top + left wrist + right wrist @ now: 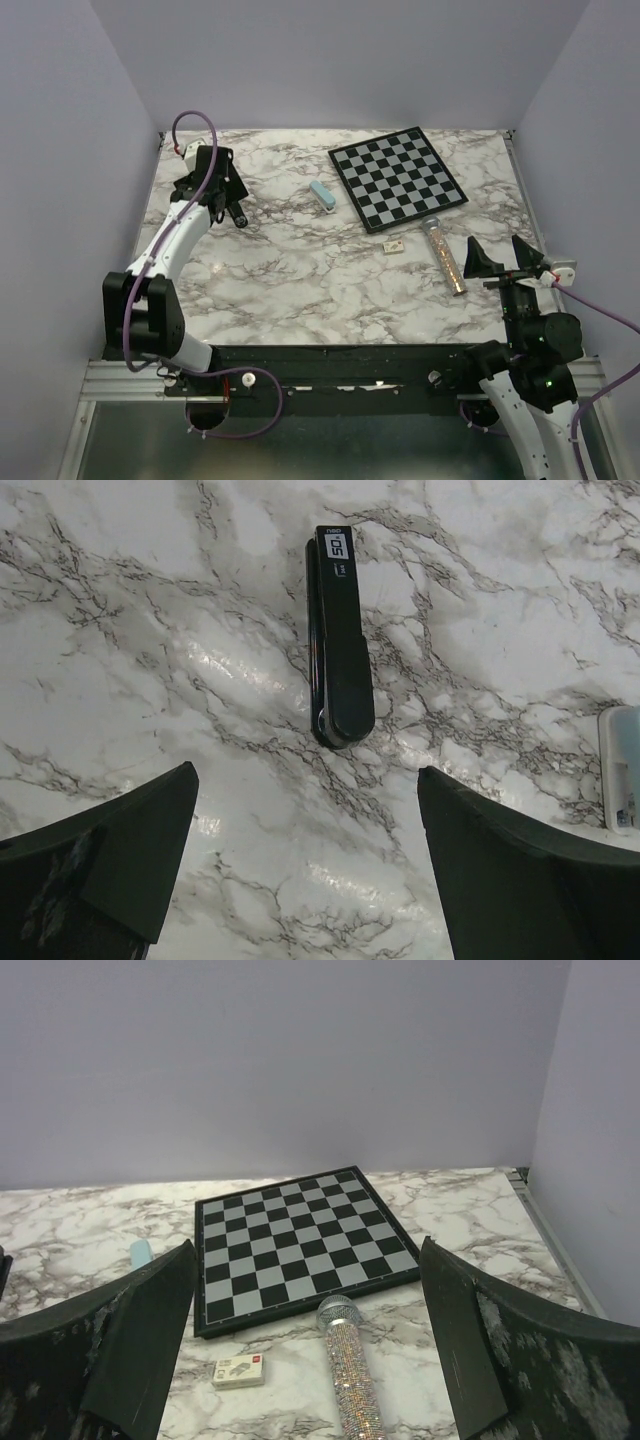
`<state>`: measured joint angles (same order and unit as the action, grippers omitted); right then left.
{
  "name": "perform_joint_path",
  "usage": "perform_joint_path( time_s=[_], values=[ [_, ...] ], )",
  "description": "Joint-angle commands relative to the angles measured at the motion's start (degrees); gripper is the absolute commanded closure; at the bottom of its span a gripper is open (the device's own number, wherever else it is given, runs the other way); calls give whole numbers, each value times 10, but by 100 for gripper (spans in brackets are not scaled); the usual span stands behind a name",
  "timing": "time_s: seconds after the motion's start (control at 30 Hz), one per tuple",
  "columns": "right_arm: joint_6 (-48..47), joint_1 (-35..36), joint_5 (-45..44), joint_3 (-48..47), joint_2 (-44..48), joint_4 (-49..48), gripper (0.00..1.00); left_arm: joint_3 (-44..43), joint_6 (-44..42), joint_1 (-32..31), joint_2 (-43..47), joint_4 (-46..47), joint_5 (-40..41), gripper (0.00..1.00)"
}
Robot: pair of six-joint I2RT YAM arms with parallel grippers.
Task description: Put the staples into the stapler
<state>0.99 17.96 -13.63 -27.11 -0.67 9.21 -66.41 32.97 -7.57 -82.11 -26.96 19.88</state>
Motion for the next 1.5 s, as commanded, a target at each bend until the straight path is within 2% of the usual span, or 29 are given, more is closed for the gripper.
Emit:
perform_joint_path(
  time_s=[0.0,0.2,0.33,0.47,0.57,0.67,0.7,0.73,0.87,1.07,1.3,1.47],
  values=[
    [-4,4,0,5,153,7,0,-60,25,1,-69,-27,19,1],
    [-1,4,4,5,146,9,0,-82,32,2,-123,-27,11,1],
    [23,4,54,-22,77,29,0,-74,13,2,-99,-31,10,1],
    [66,4,98,-68,-75,77,0,-43,-16,2,-52,-27,2,1],
    [88,3,118,-106,-153,115,0,-28,-29,2,-13,-25,-5,1],
    [100,3,108,-169,-286,178,0,7,-44,2,27,-5,-15,1],
    [112,3,101,-187,-358,198,0,28,-51,2,38,3,-12,1],
    [109,2,119,-222,-392,216,0,40,-54,2,53,22,-13,1],
    [135,3,120,-293,-556,275,0,29,-74,0,63,15,-34,1],
    [150,3,152,-372,-778,303,0,27,-83,1,62,14,-21,1],
    [147,15,163,-419,-926,278,0,22,-84,0,58,13,-30,1],
    [145,37,145,-440,-989,267,0,19,-85,1,54,9,-34,1]
  ],
)
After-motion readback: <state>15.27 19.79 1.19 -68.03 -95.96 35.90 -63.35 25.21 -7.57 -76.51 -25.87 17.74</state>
